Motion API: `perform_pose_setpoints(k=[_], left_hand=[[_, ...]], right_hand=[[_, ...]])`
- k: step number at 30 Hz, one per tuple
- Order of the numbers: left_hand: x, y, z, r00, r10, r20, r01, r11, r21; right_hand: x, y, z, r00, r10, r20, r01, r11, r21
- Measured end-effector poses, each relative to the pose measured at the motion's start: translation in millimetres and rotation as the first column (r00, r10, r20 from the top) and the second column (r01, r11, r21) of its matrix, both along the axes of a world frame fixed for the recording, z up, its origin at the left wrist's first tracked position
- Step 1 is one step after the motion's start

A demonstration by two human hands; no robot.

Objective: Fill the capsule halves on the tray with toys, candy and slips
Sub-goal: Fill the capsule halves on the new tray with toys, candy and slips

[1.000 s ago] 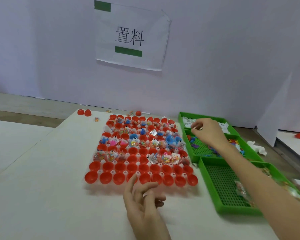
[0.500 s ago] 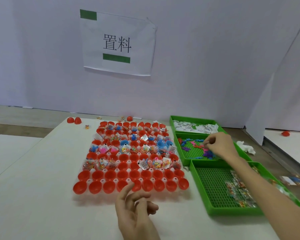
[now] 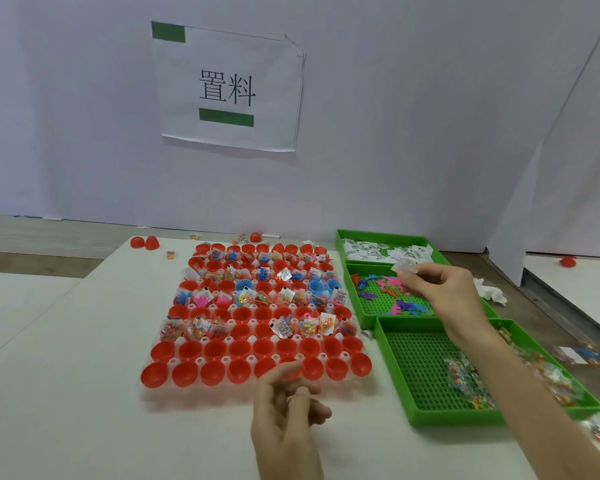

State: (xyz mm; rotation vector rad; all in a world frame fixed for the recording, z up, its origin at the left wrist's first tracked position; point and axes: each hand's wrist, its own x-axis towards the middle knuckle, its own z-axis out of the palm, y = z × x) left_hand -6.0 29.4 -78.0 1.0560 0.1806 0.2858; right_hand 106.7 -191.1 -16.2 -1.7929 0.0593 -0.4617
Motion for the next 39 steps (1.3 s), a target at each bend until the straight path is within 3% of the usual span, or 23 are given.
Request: perform_pose_setpoints(k=[3, 6, 9, 12, 16, 20, 28, 32, 35, 39], left_hand=[[-2, -9, 5, 0.985, -0.171, 0.014, 0.171, 0.985, 0.017], [-3, -14, 8, 0.965, -0.259, 0.029, 0.260, 0.965, -0.033], [-3, -14, 7, 0.963, -0.269, 0.028, 0.270, 0.962, -0.042], [-4, -11, 5, 0.979, -0.204, 0.013, 0.204, 0.979, -0.017], [-3, -6, 2, 0.989, -0.146, -0.026, 0.144, 0.987, -0.076], [-3, -4, 3, 0.999, -0.031, 0.010, 0.032, 0.998, -0.059], [-1, -4, 1, 0.995, 0.099, 0.030, -0.100, 0.995, 0.026], [-2, -2, 1, 0.994, 0.108, -0.008, -0.108, 0.994, -0.017], [-3, -4, 3, 0.998, 0.058, -0.013, -0.058, 0.998, -0.001], [-3, -5, 5, 0.998, -0.012, -0.059, 0.010, 1.000, -0.027]], right_hand=[[-23, 22, 3, 0.966, 0.254, -0.050, -0.256, 0.966, -0.038], [-42, 43, 5, 0.840, 0.529, -0.118, -0.540, 0.837, -0.089], [-51, 57, 3, 0.758, 0.631, -0.168, -0.652, 0.743, -0.153], [-54, 64, 0, 0.740, 0.647, -0.183, -0.673, 0.714, -0.196], [-56, 71, -2, 0.785, 0.610, -0.103, -0.619, 0.775, -0.130], [-54, 75, -3, 0.833, 0.551, -0.046, -0.548, 0.811, -0.204], [-54, 75, -5, 0.825, 0.564, 0.022, -0.560, 0.823, -0.094], [-55, 68, -1, 0.757, 0.653, 0.014, -0.652, 0.756, 0.062], [-56, 71, -4, 0.718, 0.694, -0.054, -0.695, 0.718, -0.021], [-54, 79, -12, 0.779, 0.624, -0.054, -0.625, 0.770, -0.128]])
